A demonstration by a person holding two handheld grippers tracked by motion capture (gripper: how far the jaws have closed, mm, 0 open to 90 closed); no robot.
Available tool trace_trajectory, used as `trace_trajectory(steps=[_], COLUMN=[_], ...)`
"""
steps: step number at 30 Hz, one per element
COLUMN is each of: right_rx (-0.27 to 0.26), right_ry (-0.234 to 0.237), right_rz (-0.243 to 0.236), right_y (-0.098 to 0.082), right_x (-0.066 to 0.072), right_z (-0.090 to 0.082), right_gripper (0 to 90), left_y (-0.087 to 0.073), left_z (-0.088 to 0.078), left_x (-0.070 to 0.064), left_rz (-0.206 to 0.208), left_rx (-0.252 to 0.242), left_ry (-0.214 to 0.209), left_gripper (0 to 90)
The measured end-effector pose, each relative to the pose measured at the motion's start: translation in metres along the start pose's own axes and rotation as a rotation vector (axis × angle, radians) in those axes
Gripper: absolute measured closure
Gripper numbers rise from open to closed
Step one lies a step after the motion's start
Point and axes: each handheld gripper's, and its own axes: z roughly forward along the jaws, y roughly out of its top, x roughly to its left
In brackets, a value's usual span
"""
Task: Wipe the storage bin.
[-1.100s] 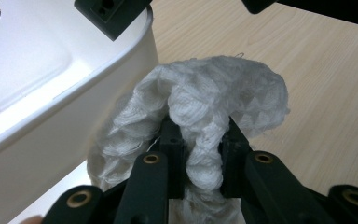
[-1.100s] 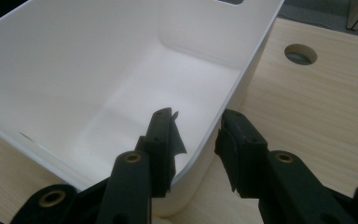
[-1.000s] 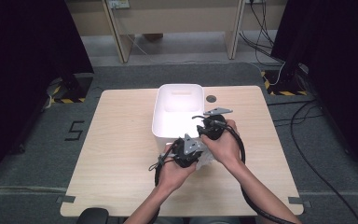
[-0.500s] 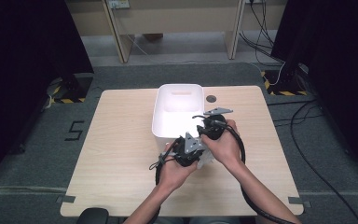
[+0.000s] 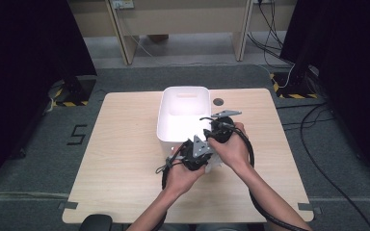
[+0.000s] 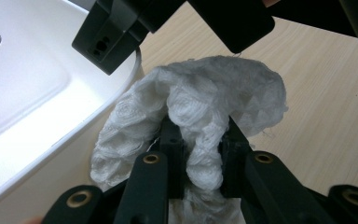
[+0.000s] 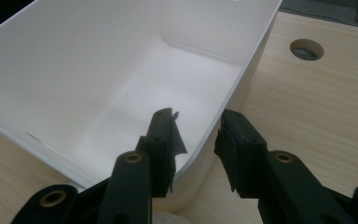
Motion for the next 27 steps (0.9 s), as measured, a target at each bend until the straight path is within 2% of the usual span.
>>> trace_trajectory(steps=[17, 27], right_rx=[0.004, 0.005], right_ry=[0.007, 0.006], right_rz=[0.008, 0.007], right_y=[0.000, 0.000], right_x=[0.000, 0.000], right_z=[-0.001, -0.001], right_gripper=[66.3, 66.4], left_y=[-0.009, -0.016], left_z=[0.010, 0.017], left_x=[-0.002, -0.004], left_rz=[0.011, 0.018], left_rx=[-0.046, -0.032], left_ry=[0.003, 0.001], left_gripper=[76.2, 76.2])
